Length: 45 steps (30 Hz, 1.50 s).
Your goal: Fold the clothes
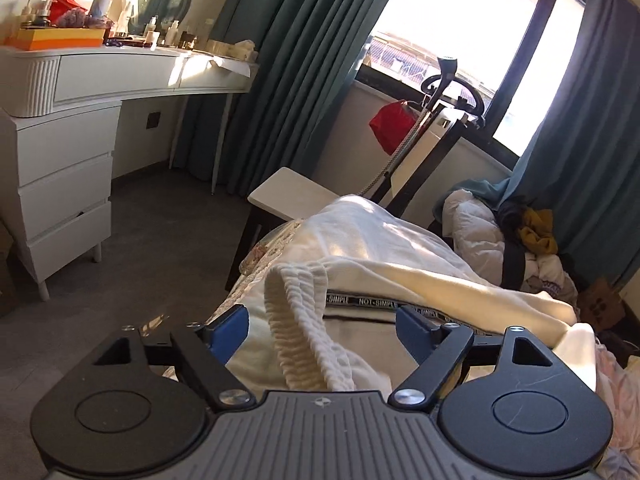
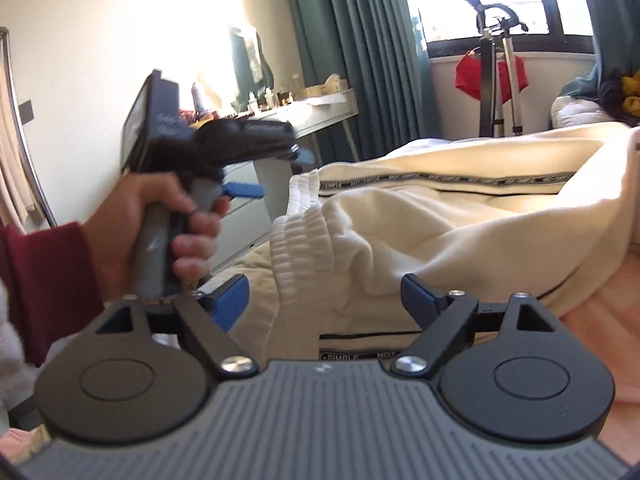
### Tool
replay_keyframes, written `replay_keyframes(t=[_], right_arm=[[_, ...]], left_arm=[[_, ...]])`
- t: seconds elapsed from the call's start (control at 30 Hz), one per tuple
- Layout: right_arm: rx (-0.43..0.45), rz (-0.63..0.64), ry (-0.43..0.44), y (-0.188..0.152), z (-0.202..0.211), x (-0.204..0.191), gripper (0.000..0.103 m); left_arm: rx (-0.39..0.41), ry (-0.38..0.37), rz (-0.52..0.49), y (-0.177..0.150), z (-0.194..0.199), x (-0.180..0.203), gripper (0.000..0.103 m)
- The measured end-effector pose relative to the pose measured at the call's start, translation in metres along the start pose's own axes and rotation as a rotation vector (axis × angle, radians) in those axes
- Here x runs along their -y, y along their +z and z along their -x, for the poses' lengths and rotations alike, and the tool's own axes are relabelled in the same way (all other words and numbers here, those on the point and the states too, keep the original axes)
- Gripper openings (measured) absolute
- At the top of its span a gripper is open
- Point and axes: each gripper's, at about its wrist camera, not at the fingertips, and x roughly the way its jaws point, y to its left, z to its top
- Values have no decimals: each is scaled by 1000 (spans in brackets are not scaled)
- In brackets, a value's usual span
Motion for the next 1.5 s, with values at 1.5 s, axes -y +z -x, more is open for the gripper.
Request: replay_keyframes(t=[1.5], right_arm=[[83,-32,-450,-19,205,197,84]], left_arm=[[-72,-202,-362,-215,115,273,85]])
